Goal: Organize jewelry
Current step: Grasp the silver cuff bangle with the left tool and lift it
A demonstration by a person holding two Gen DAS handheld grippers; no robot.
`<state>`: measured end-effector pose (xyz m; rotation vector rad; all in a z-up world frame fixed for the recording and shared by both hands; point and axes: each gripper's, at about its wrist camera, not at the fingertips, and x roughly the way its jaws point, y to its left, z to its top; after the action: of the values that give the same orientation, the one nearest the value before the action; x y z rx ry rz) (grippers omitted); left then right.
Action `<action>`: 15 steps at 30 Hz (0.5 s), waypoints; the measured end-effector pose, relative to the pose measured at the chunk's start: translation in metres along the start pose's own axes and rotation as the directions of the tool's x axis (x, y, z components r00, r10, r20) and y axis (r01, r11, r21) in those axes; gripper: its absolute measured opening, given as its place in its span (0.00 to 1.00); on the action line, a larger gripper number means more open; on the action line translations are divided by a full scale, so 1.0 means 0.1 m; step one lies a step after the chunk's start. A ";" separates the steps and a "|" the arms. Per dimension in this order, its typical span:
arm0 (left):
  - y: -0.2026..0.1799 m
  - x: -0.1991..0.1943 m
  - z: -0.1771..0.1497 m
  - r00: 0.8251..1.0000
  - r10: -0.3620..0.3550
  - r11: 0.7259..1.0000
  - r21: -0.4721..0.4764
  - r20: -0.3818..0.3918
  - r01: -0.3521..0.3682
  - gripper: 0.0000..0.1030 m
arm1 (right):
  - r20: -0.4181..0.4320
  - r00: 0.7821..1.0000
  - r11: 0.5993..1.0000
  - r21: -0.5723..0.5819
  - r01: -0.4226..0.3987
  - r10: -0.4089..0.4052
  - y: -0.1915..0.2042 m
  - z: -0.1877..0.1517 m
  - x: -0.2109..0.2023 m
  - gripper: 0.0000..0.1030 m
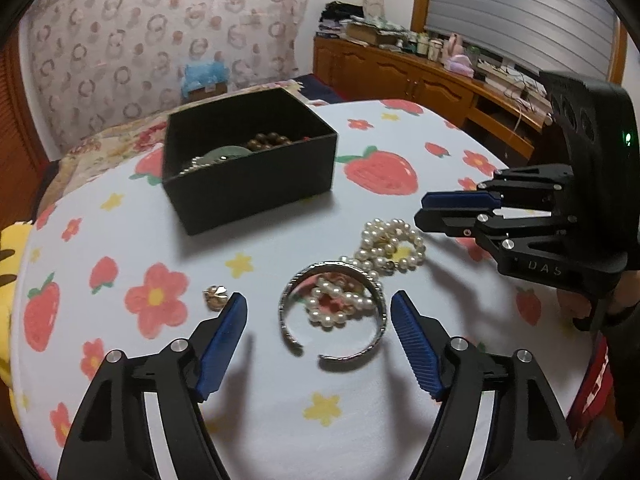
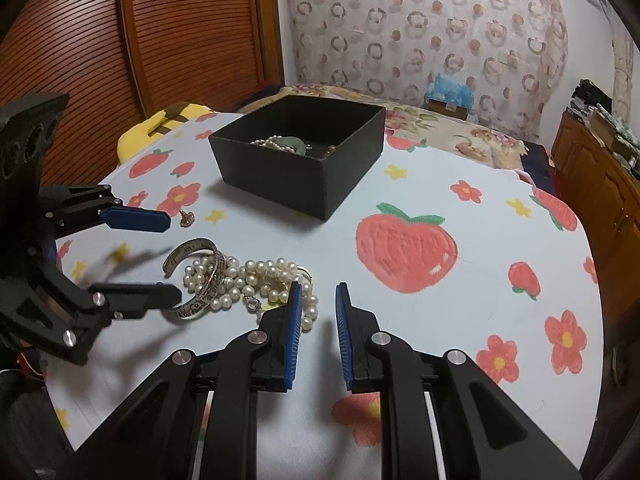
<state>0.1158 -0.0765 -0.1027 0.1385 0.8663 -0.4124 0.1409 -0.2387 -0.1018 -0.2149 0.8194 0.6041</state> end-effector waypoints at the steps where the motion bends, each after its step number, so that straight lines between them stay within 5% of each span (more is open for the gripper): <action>1: -0.01 0.02 0.00 1.000 0.000 1.000 0.004 -0.005 0.000 0.70 | 0.000 1.000 1.000 0.002 0.000 0.000 -0.01 -0.01 0.00 0.18; 15: -0.09 0.21 0.04 0.999 -0.008 1.000 0.028 -0.051 0.009 0.70 | 0.006 1.000 1.000 0.017 -0.001 0.001 -0.03 -0.02 0.00 0.18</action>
<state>0.1272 -0.0917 -0.1152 0.1721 0.9114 -0.4305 0.1411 -0.2416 -0.1036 -0.1972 0.8187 0.5982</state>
